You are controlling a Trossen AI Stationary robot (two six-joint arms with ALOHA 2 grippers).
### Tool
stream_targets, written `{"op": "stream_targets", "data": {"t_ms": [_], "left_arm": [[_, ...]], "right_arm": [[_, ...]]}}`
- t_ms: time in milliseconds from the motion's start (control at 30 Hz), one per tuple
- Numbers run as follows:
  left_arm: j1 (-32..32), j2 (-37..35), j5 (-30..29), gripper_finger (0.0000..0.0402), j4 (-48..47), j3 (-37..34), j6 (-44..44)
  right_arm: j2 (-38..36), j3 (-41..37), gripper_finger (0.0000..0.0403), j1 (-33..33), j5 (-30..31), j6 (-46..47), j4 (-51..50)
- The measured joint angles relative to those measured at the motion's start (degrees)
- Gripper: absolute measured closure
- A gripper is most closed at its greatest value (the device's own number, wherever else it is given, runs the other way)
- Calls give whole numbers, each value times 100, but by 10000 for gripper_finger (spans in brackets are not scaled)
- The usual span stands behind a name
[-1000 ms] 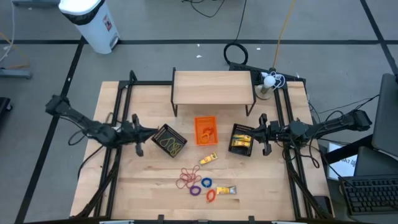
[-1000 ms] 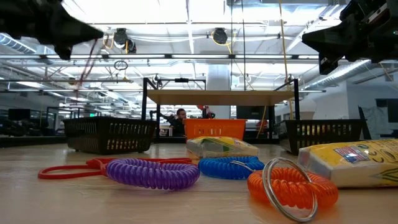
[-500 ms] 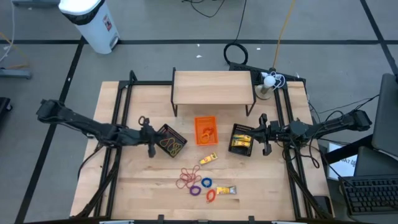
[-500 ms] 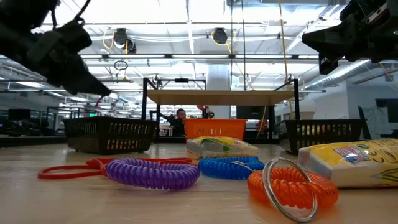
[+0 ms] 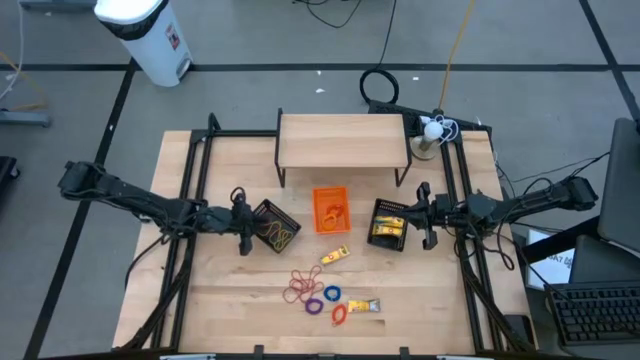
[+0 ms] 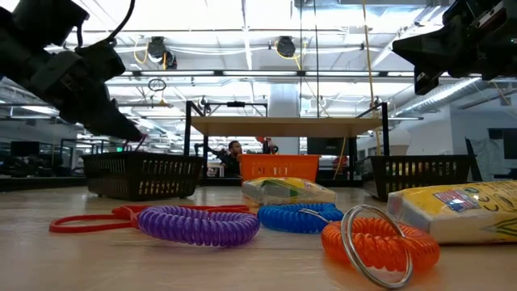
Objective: Pick & Place Office Desk Supplies
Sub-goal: Put the red rubber band into the left black bin, then put the blue spring keychain into the orange bin
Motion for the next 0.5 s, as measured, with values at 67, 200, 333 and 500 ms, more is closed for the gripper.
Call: {"op": "stream_targets", "data": {"t_ms": [67,200,333,500], "left_arm": [[50,-59,232,263,12,0,-47],[160,-92,837,209,40,0,-51],[217,-242,937,177,30,14,82],[29,-1021,978,184,-95,402,1268]], "right_arm": [[0,-1,403,0,0,0,-2],[0,-2,403,0,-1,-1,-3],[0,-2,403,0,-2,-42,-4],[0,-2,403,0,-15,-24,-4]]}}
